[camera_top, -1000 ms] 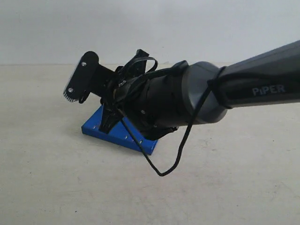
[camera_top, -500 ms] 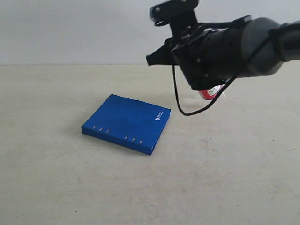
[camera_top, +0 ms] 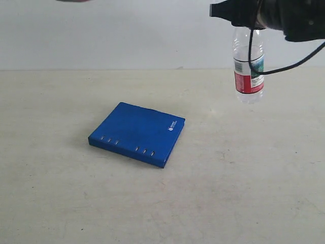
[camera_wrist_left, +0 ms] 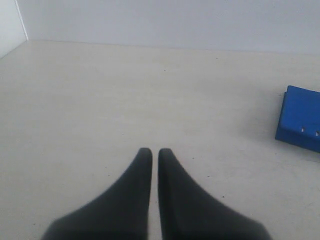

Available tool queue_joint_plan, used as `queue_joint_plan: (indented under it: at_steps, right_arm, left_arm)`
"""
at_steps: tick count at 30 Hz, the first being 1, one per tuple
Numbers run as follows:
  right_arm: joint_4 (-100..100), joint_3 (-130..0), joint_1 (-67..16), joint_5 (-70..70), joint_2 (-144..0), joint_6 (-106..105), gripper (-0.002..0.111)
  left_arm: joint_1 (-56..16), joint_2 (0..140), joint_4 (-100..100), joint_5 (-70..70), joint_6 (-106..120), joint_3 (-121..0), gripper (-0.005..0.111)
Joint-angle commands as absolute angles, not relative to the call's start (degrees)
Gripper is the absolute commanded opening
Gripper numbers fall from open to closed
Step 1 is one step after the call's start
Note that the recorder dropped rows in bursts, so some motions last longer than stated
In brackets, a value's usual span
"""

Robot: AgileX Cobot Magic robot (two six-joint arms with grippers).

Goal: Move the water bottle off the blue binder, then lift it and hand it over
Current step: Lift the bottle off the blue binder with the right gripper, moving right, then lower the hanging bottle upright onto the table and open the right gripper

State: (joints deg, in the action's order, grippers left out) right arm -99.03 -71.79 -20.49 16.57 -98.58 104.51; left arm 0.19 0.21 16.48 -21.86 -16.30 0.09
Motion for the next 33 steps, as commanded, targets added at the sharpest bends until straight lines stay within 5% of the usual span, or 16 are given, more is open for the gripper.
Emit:
queue_joint_plan:
  at_steps: [1,8,22,29,33]
  right_arm:
    - [-99.95,-72.06,-14.97,3.05,-98.08,94.54,0.0]
    - [-99.21,-72.06,-6.77,-18.22,-98.89,83.51,0.0]
    - [-85.15,-72.06,-5.71,-17.79,-103.39,74.4,0.0]
    - [-85.27,-72.06,-5.71,-21.08,-103.39,72.42,0.036]
    - [-85.07,-72.06,-5.71,-20.22,-103.39,72.53,0.044]
  left_arm:
    - [-0.03,0.0,16.29,-20.93,-16.17,0.0,0.004]
    - [-0.03,0.0,16.29,-20.93,-16.17,0.0,0.004]
    - [-0.03,0.0,16.29,-20.93,-16.17,0.0,0.004]
    - [-0.03,0.0,16.29,-20.93,-16.17,0.0,0.004]
    - [-0.03,0.0,16.29,-20.93,-16.17,0.0,0.004]
